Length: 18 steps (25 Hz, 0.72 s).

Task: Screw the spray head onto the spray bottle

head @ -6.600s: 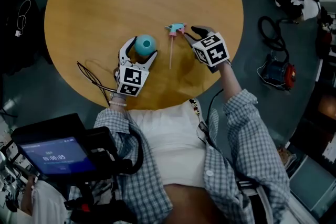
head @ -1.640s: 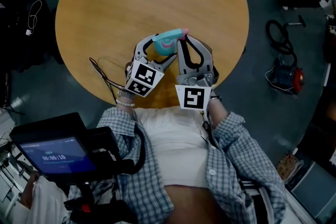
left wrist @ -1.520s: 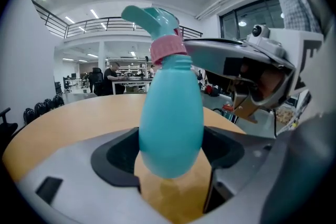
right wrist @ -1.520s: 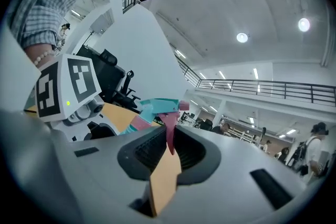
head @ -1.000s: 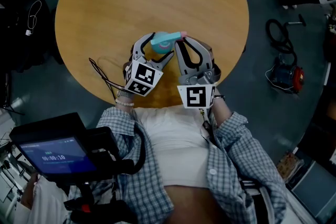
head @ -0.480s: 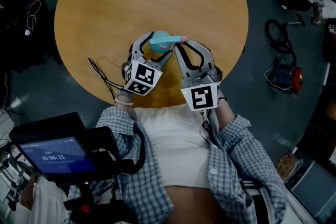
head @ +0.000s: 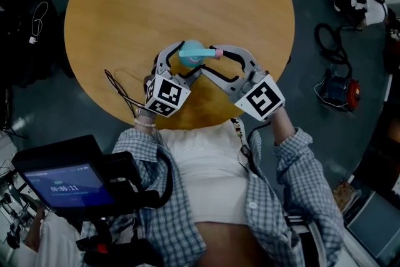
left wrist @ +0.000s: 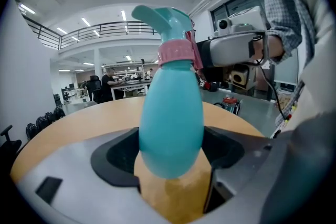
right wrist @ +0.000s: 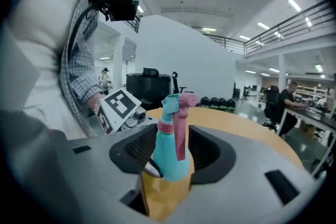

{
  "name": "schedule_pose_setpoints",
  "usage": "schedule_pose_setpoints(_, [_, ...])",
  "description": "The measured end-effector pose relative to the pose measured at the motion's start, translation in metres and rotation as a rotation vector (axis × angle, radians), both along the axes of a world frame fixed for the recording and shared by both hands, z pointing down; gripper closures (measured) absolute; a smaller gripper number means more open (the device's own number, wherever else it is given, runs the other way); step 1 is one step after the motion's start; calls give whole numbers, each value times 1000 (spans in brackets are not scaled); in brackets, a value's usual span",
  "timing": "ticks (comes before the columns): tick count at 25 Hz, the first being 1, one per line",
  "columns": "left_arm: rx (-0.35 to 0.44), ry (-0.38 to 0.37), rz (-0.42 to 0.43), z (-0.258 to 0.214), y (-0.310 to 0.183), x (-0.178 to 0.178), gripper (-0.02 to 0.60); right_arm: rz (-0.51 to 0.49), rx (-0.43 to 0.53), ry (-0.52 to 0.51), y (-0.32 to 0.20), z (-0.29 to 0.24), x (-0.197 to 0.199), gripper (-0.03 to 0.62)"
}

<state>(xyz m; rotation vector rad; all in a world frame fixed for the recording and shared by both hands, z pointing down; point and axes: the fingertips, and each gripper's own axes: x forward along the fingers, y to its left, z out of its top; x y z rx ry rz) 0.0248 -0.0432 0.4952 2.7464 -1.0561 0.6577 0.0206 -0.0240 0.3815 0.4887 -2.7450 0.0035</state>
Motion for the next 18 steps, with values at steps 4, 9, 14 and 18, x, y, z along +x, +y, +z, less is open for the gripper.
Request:
schedule_pose_setpoints(4, [-4,35,31,-4,4,4,210,-169,-80,15,4,0,-5,424])
schedule_pose_setpoints(9, [-8,41,68,-5,9,7,210,-265,-116,15,5,-2,-15,425])
schedule_pose_setpoints(14, [-12,24,62,-3,9,8,212,-276,-90,12,8,0,-20,469])
schedule_pose_setpoints(18, [-16,4,-6,-1,3,2,210,-139,-25,28,4,3,-21,470])
